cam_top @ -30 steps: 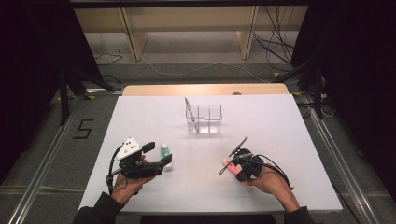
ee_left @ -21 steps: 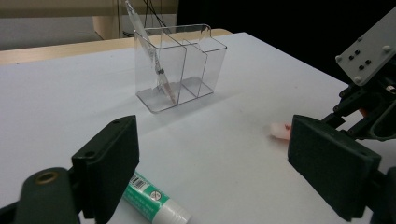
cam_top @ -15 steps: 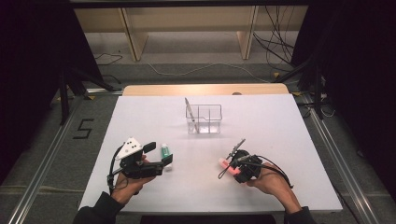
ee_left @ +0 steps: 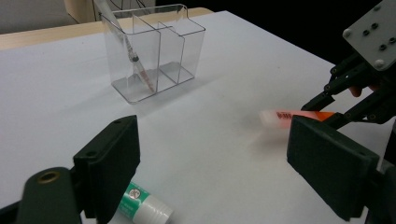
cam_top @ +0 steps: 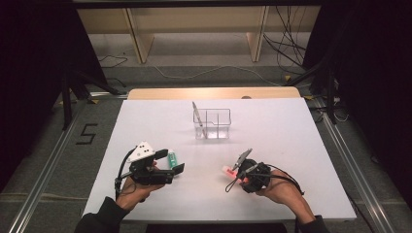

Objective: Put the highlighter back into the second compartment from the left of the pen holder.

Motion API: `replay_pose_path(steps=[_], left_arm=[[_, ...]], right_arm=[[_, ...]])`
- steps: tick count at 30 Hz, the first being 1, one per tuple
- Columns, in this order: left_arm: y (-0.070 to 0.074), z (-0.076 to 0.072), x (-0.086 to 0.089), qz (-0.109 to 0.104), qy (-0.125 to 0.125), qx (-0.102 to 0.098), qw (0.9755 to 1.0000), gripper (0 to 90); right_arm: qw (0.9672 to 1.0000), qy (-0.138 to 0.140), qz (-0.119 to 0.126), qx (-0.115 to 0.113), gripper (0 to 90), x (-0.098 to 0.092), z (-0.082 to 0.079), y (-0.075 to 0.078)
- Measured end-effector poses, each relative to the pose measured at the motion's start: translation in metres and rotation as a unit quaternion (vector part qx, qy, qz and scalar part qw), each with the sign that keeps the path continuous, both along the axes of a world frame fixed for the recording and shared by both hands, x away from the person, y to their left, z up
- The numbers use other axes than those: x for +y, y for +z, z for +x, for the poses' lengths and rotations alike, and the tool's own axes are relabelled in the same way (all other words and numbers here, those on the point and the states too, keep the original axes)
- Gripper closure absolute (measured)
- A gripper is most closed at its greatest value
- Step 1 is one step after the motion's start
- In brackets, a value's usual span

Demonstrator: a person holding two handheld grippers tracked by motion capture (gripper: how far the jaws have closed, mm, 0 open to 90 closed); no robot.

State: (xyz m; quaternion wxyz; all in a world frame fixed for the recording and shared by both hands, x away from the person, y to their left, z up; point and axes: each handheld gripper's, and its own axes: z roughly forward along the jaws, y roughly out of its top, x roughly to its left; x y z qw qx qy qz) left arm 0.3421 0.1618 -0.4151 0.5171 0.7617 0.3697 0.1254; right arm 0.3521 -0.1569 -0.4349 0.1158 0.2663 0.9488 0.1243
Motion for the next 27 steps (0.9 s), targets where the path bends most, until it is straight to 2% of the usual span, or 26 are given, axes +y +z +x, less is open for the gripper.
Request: replay_pose_path(steps=[4,6,8,10,11,13,16,19,22,24,26,27], left_arm=[[0.003,0.004,-0.006,0.015,-0.017,0.009,0.9997,17.1],[0.005,0.006,-0.009,0.016,-0.022,0.016,0.9995,17.2],[0.007,0.01,-0.012,0.023,-0.029,0.024,0.999,17.4],[0.009,0.013,-0.014,0.033,-0.039,0.036,0.9981,17.5],[0.01,0.015,-0.016,0.037,-0.046,0.047,0.9972,17.8],[0.012,0.018,-0.019,0.043,-0.057,0.062,0.9955,18.0],[0.014,0.021,-0.024,0.052,-0.065,0.069,0.9942,18.5],[0.017,0.023,-0.03,0.071,-0.08,0.076,0.9914,18.6],[0.018,0.025,-0.037,0.084,-0.096,0.086,0.988,18.5],[0.019,0.027,-0.042,0.094,-0.105,0.092,0.9858,18.6],[0.021,0.027,-0.045,0.098,-0.111,0.093,0.9847,18.6],[0.022,0.028,-0.046,0.102,-0.117,0.095,0.9833,18.6]], right_arm=[[0.9997,0.017,0.005,-0.018,67.4,0.005,-0.005,0.004],[0.9992,0.028,0.007,-0.028,67.4,0.008,-0.007,0.005],[0.9985,0.039,0.014,-0.036,67.4,0.012,-0.01,0.007],[0.9977,0.048,0.01,-0.048,67.4,0.014,-0.013,0.009],[0.9965,0.062,0.007,-0.056,67.4,0.015,-0.014,0.01],[0.9952,0.071,0.009,-0.067,67.4,0.017,-0.016,0.01],[0.992,0.088,0.001,-0.091,67.4,0.02,-0.021,0.009],[0.9875,0.111,-0.005,-0.113,67.4,0.022,-0.024,0.009],[0.9861,0.115,-0.006,-0.12,67.4,0.025,-0.027,0.009],[0.9834,0.126,-0.008,-0.13,67.4,0.026,-0.029,0.009],[0.9823,0.13,-0.008,-0.135,67.4,0.026,-0.03,0.01],[0.9822,0.128,-0.008,-0.137,67.4,0.026,-0.032,0.01]])
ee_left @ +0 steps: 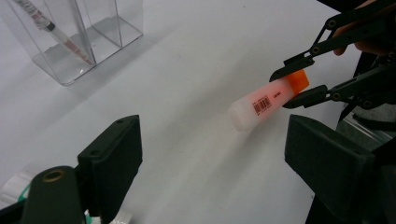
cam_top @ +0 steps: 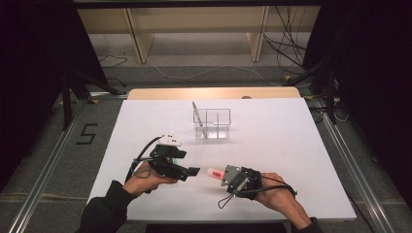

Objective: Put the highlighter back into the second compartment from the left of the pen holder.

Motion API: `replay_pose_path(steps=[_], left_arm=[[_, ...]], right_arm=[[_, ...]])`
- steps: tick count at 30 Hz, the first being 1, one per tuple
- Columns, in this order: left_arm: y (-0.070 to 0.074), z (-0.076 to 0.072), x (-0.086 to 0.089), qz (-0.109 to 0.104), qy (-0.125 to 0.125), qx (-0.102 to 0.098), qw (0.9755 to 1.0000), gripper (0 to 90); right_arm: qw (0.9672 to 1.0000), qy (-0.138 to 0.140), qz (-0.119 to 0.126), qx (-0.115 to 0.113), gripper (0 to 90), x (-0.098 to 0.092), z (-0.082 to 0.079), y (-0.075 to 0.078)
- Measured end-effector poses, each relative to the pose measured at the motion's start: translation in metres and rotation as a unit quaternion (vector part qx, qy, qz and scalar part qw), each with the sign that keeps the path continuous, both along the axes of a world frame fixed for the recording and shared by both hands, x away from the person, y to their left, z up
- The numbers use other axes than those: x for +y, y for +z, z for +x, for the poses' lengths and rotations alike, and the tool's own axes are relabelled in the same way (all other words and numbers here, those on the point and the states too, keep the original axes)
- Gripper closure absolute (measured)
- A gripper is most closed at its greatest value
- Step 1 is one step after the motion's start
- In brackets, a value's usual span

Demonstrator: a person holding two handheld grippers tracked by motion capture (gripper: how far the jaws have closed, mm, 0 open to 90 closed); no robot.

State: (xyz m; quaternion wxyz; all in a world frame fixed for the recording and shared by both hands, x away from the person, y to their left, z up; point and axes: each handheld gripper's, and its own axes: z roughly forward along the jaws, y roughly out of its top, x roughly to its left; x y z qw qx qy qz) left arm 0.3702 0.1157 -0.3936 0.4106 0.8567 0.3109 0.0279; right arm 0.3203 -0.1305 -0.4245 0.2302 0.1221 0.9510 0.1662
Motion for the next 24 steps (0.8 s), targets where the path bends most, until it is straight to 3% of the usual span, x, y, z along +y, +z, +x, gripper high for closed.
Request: replay_pose_path(steps=[7,12,16,19,20,22,24], left_arm=[[0.005,0.004,-0.012,0.016,-0.02,0.011,0.9996,19.6],[0.005,0.006,-0.022,0.046,-0.05,0.022,0.9975,21.1],[0.002,0.009,-0.028,0.061,-0.063,0.036,0.9955,22.1],[0.0,0.011,-0.032,0.072,-0.072,0.05,0.9936,22.3],[-0.001,0.012,-0.033,0.078,-0.077,0.051,0.9927,22.6],[-0.002,0.013,-0.036,0.085,-0.077,0.056,0.9918,22.9],[-0.004,0.016,-0.037,0.094,-0.089,0.065,0.9895,23.4]], right_arm=[[0.9973,0.043,-0.021,-0.055,67.4,0.002,-0.006,-0.002],[0.9959,0.053,-0.028,-0.068,67.4,0.004,-0.01,-0.004],[0.9931,0.07,-0.037,-0.087,67.4,0.005,-0.013,-0.006],[0.9896,0.091,-0.057,-0.096,67.4,0.006,-0.013,-0.006],[0.9867,0.104,-0.072,-0.102,67.4,0.005,-0.013,-0.005],[0.9871,0.102,-0.063,-0.106,67.4,0.007,-0.014,-0.008],[0.9839,0.116,-0.073,-0.114,67.4,0.007,-0.014,-0.008]])
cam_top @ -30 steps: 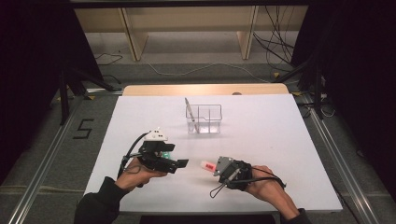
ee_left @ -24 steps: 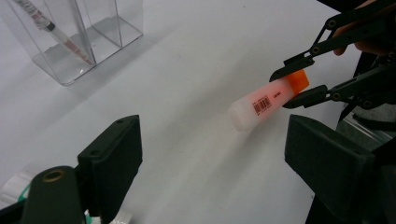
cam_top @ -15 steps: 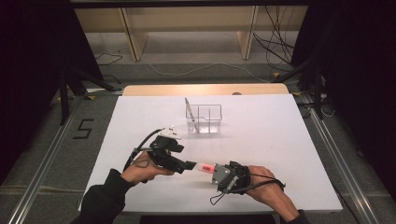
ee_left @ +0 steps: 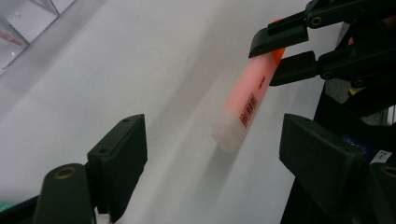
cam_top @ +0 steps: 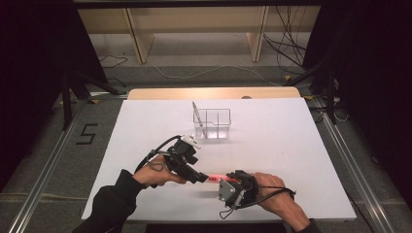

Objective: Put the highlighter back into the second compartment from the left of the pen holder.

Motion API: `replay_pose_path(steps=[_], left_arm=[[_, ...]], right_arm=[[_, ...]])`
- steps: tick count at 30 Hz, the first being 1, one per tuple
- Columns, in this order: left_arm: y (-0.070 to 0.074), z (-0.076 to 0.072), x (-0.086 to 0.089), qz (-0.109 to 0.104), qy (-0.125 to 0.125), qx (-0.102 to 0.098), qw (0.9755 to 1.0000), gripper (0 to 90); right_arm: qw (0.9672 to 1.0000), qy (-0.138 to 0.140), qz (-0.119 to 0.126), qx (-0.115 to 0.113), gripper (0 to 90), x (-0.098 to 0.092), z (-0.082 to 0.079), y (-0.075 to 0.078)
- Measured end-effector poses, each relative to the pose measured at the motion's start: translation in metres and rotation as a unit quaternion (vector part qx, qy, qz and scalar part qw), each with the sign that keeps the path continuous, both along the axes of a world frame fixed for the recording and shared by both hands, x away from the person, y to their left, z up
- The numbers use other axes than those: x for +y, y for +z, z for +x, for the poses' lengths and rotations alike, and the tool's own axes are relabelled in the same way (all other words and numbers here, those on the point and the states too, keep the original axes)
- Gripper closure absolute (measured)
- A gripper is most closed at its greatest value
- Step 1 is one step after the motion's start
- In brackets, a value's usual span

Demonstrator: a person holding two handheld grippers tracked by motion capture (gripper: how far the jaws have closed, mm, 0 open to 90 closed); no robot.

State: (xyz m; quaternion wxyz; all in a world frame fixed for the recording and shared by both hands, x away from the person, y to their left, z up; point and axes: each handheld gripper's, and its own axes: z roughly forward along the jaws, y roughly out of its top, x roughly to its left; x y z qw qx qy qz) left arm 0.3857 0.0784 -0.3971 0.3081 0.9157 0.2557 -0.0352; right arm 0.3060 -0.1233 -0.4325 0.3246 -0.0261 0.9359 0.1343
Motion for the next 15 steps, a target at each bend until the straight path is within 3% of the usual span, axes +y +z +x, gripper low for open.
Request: replay_pose_path(steps=[1,6,15], left_arm=[[0.0,0.001,-0.001,0.005,-0.007,0.004,1.0,24.0],[-0.004,0.005,-0.008,0.023,-0.023,0.023,0.9992,27.1],[-0.007,0.008,-0.014,0.028,-0.036,0.04,0.9982,29.6]], right_arm=[[0.9999,-0.007,0.006,0.004,67.4,0.001,-0.002,-0.001],[0.9999,0.015,-0.004,-0.006,67.4,0.002,-0.002,-0.001],[0.9985,0.036,-0.012,-0.039,67.4,0.006,-0.01,-0.005]])
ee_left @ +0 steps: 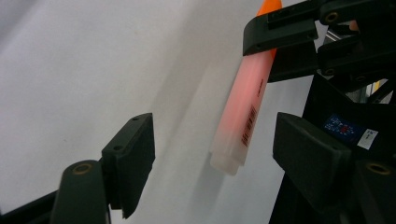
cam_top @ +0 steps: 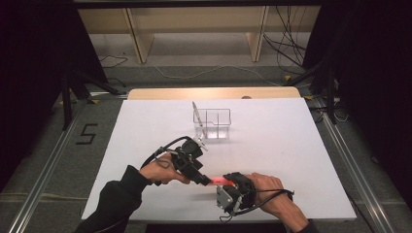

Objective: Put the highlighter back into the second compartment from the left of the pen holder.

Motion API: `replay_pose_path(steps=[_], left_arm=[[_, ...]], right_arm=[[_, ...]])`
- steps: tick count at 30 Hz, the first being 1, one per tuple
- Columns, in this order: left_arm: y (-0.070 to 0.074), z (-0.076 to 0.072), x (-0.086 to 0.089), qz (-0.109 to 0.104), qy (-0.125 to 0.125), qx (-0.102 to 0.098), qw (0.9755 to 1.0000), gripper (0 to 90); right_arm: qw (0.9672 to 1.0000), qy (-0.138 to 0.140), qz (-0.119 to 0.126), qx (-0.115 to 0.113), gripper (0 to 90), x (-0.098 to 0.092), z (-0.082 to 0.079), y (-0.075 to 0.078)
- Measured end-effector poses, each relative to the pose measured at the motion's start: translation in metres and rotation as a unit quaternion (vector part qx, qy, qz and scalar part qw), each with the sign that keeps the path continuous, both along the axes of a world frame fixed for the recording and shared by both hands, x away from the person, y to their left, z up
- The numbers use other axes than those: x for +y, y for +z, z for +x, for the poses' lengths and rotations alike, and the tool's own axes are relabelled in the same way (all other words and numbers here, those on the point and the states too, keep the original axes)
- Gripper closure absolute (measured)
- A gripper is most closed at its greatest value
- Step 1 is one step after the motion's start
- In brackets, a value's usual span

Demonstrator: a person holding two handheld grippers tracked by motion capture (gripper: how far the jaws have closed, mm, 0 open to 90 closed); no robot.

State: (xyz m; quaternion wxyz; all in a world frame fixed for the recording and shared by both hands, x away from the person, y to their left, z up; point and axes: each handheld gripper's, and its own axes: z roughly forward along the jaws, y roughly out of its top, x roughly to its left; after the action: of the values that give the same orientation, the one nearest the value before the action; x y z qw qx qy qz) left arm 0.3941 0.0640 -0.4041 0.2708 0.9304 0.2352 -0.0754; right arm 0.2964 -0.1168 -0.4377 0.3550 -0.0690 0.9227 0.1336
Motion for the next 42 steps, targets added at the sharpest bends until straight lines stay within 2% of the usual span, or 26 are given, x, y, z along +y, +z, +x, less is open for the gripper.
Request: replay_pose_path(steps=[9,14,15,19,20,23,26,27,30,34,42], left_arm=[[-0.002,0.002,-0.004,0.005,-0.004,0.005,1.0,30.8],[-0.002,0.004,-0.008,0.006,-0.009,0.008,0.9999,31.6],[-0.003,0.004,-0.009,0.006,-0.011,0.005,0.9999,31.7],[-0.003,0.004,-0.011,0.009,-0.015,0.009,0.9998,32.5],[-0.003,0.004,-0.012,0.007,-0.015,0.01,0.9998,32.7],[-0.004,0.004,-0.014,0.01,-0.019,0.015,0.9997,33.7],[-0.005,0.004,-0.015,0.013,-0.024,0.015,0.9995,34.5],[-0.005,0.004,-0.015,0.014,-0.025,0.016,0.9995,34.9],[-0.005,0.003,-0.016,0.013,-0.029,0.014,0.9994,35.6],[-0.005,0.003,-0.018,0.016,-0.035,0.014,0.9992,36.7],[-0.006,0.003,-0.02,0.015,-0.04,0.016,0.999,40.0]], right_arm=[[0.9996,0.003,-0.008,-0.028,67.4,0.004,-0.005,-0.002],[0.9985,0.012,-0.018,-0.049,67.4,0.006,-0.007,-0.002],[0.9978,0.022,-0.019,-0.06,67.4,0.007,-0.007,-0.003],[0.997,0.02,-0.026,-0.07,67.4,0.007,-0.007,-0.003],[0.9972,0.015,-0.022,-0.07,67.4,0.008,-0.008,-0.004],[0.9953,0.028,-0.03,-0.088,67.4,0.008,-0.009,-0.005],[0.9948,0.031,-0.037,-0.09,67.4,0.009,-0.01,-0.005],[0.9947,0.028,-0.032,-0.093,67.4,0.009,-0.011,-0.006],[0.9926,0.035,-0.038,-0.11,67.4,0.01,-0.012,-0.007],[0.9922,0.036,-0.042,-0.112,67.4,0.011,-0.013,-0.008],[0.9891,0.041,-0.05,-0.133,67.5,0.012,-0.015,-0.009]])
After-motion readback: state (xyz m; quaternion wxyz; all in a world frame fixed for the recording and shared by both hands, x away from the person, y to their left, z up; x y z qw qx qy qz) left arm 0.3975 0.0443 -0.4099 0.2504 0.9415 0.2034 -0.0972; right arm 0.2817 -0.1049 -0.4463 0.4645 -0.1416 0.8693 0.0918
